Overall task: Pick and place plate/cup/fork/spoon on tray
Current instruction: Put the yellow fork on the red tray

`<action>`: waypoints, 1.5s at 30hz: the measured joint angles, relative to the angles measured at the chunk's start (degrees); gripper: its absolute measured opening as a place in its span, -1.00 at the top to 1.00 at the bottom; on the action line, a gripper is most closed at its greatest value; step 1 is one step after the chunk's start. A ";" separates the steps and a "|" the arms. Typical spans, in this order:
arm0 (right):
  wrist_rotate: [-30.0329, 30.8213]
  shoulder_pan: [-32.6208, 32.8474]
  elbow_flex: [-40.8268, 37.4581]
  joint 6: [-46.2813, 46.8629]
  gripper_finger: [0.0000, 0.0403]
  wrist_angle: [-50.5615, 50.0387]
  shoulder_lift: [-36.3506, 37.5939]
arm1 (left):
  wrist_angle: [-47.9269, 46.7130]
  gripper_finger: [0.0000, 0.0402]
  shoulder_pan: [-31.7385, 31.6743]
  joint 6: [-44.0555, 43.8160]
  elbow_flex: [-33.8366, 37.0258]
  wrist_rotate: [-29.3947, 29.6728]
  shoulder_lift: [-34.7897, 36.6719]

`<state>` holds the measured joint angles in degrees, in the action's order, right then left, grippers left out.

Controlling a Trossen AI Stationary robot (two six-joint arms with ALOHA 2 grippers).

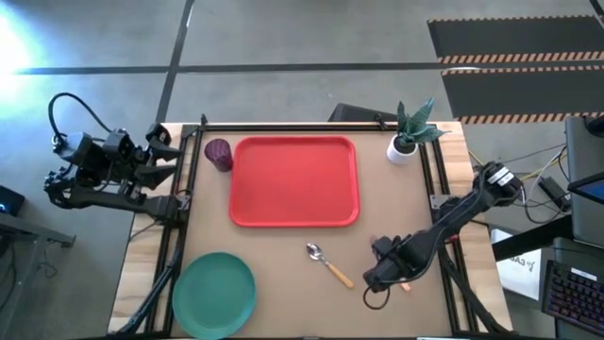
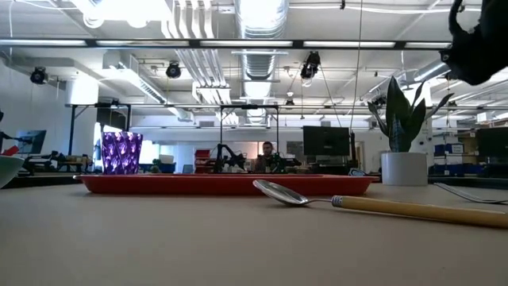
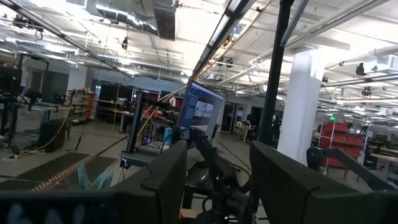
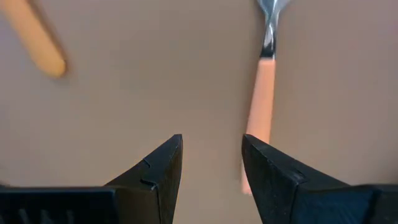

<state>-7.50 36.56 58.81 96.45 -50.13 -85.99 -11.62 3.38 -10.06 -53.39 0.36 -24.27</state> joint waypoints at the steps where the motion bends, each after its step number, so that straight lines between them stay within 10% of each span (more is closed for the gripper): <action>1: -0.02 -0.06 -0.94 -0.31 0.23 0.92 0.35 | 0.00 0.20 0.02 -0.03 0.00 0.00 -0.04; 37: 3.68 -0.15 -15.35 1.76 0.29 13.08 3.40 | 0.20 0.20 0.00 -0.07 0.00 0.01 0.04; 45: 4.03 -0.15 -16.35 1.78 0.82 13.06 3.42 | 0.20 0.20 0.01 -0.10 0.00 -0.04 0.07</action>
<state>-3.47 36.40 42.46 98.22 -37.07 -82.56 -11.42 3.38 -10.15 -53.39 0.32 -24.21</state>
